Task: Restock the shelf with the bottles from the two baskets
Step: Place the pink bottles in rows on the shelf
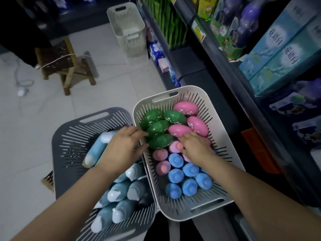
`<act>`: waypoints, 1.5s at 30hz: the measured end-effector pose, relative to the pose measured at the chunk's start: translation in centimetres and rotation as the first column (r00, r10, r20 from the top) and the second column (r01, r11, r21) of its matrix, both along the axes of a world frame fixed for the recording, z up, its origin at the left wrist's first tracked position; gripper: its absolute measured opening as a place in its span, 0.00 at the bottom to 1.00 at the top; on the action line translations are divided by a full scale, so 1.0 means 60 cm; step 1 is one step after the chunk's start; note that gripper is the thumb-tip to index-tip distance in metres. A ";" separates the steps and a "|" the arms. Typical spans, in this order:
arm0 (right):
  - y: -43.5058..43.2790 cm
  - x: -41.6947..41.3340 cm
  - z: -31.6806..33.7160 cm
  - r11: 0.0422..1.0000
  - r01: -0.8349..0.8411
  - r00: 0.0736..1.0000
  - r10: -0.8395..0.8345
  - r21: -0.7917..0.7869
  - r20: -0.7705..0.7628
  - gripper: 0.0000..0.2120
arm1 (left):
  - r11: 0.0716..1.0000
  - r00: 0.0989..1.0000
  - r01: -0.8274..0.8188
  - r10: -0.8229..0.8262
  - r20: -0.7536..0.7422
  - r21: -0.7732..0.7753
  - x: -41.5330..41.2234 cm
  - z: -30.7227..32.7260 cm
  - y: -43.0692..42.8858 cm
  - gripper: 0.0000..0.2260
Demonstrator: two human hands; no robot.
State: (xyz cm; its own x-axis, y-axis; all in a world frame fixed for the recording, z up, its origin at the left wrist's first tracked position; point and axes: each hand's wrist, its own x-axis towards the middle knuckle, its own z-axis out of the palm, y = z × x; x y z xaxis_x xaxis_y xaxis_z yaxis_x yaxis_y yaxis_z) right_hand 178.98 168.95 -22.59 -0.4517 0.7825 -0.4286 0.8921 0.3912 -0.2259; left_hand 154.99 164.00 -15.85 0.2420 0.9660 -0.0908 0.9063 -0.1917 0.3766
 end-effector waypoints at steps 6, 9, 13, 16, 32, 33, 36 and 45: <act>0.003 -0.006 -0.048 0.986 -0.149 0.989 0.150 0.075 -0.017 0.08 | 0.995 0.995 -0.096 0.096 0.038 0.000 0.014 -0.009 -0.028 0.19; 0.008 -0.003 -0.042 0.985 -0.160 0.985 0.163 0.059 -0.061 0.06 | 0.993 0.993 -0.114 0.114 0.028 -0.028 0.030 -0.011 -0.040 0.20; 0.006 0.021 0.011 0.994 -0.111 0.978 0.111 0.010 -0.176 0.10 | 0.991 0.989 -0.121 0.125 0.082 -0.054 0.052 -0.014 -0.040 0.20; 0.013 0.032 0.075 0.999 -0.018 0.949 0.029 0.040 -0.314 0.14 | 0.988 0.980 -0.114 0.130 0.151 -0.109 0.079 -0.011 -0.025 0.23; 0.023 0.055 0.073 0.979 -0.156 0.965 0.123 -0.129 -0.230 0.20 | 0.853 0.672 -0.415 0.522 0.525 -0.317 0.064 0.013 -0.017 0.29; 0.017 0.060 0.058 0.963 -0.235 0.967 0.218 -0.134 -0.132 0.19 | 0.842 0.661 -0.436 0.539 0.522 -0.317 0.058 0.010 -0.021 0.28; 0.005 0.063 0.024 0.917 -0.392 0.920 0.393 -0.073 0.004 0.10 | 0.822 0.647 -0.465 0.569 0.508 -0.328 0.043 0.001 -0.034 0.25; -0.001 0.047 0.001 0.930 -0.367 0.929 0.368 -0.029 0.027 0.06 | 0.759 0.557 -0.529 0.648 0.520 -0.378 0.045 -0.011 -0.077 0.28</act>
